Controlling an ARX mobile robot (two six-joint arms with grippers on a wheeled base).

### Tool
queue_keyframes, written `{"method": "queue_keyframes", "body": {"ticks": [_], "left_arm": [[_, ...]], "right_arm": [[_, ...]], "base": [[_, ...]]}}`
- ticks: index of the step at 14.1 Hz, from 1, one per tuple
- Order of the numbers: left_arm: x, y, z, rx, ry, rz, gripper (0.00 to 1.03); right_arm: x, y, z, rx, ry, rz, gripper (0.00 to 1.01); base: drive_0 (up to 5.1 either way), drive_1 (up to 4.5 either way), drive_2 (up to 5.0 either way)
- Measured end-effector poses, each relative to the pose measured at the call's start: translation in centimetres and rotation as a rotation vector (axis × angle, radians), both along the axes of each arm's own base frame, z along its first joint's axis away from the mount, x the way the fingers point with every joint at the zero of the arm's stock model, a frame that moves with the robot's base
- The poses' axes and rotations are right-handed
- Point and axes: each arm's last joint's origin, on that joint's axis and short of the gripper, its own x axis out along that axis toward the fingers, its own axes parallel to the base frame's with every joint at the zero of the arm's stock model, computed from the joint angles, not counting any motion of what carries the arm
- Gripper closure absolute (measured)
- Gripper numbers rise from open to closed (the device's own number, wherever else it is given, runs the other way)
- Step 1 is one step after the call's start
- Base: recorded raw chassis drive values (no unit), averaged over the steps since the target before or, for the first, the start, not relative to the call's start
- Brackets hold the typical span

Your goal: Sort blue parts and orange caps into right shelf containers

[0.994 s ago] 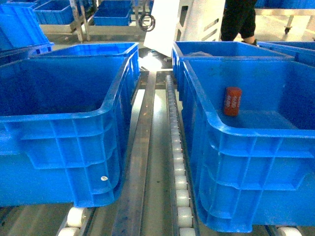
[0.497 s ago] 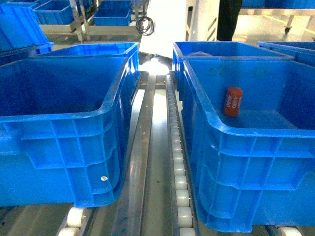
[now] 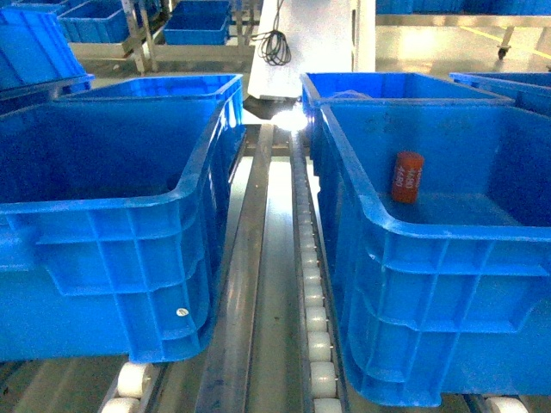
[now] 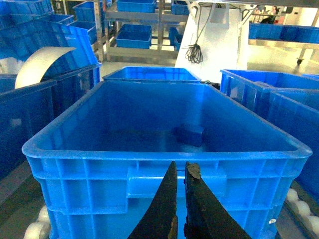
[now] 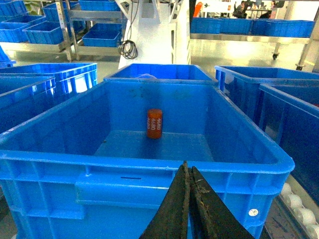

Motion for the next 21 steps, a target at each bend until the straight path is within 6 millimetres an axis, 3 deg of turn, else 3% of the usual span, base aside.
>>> {"method": "queue_keyframes", "body": {"ticks": [2,7,8,12,13,14,21], "left_arm": [[-0.3,0.0,-0.1,0.000,0.010,0.001,1.01],[-1.2,0.0,-0.4,0.003,0.015,-0.002,1.01],[-1.2,0.0,-0.4,0.003,0.015,-0.002,0.92],[-1.2,0.0,-0.4,0.002,0.014,-0.002,0.39],[-1.2,0.0,-0.4,0.003,0.014,-0.002,0.25],[-1.2,0.0,-0.4,0.004,0.015,-0.002,0.04],[-1.2,0.0,-0.4,0.004,0.015,-0.002,0.05]], "right_arm": [[-1.0,0.0,-0.4,0.000,0.021,0.003,0.98],[-1.1,0.0,-0.3,0.000,0.010,0.003,0.98],[-1.1,0.0,-0.3,0.000,0.010,0.003,0.87],[-1.1,0.0,-0.3,0.000,0.010,0.003,0.34],[-1.1,0.0,-0.3,0.000,0.010,0.003,0.19],[-1.1,0.0,-0.3,0.000,0.010,0.003,0.03],[-1.1,0.0,-0.3,0.000,0.010,0.003,0.03]], "base": [[0.0,0.00,0.0],[0.0,0.00,0.0],[0.0,0.00,0.0],[0.0,0.00,0.0],[0.0,0.00,0.0],[0.0,0.00,0.0],[0.0,0.00,0.0]]}}
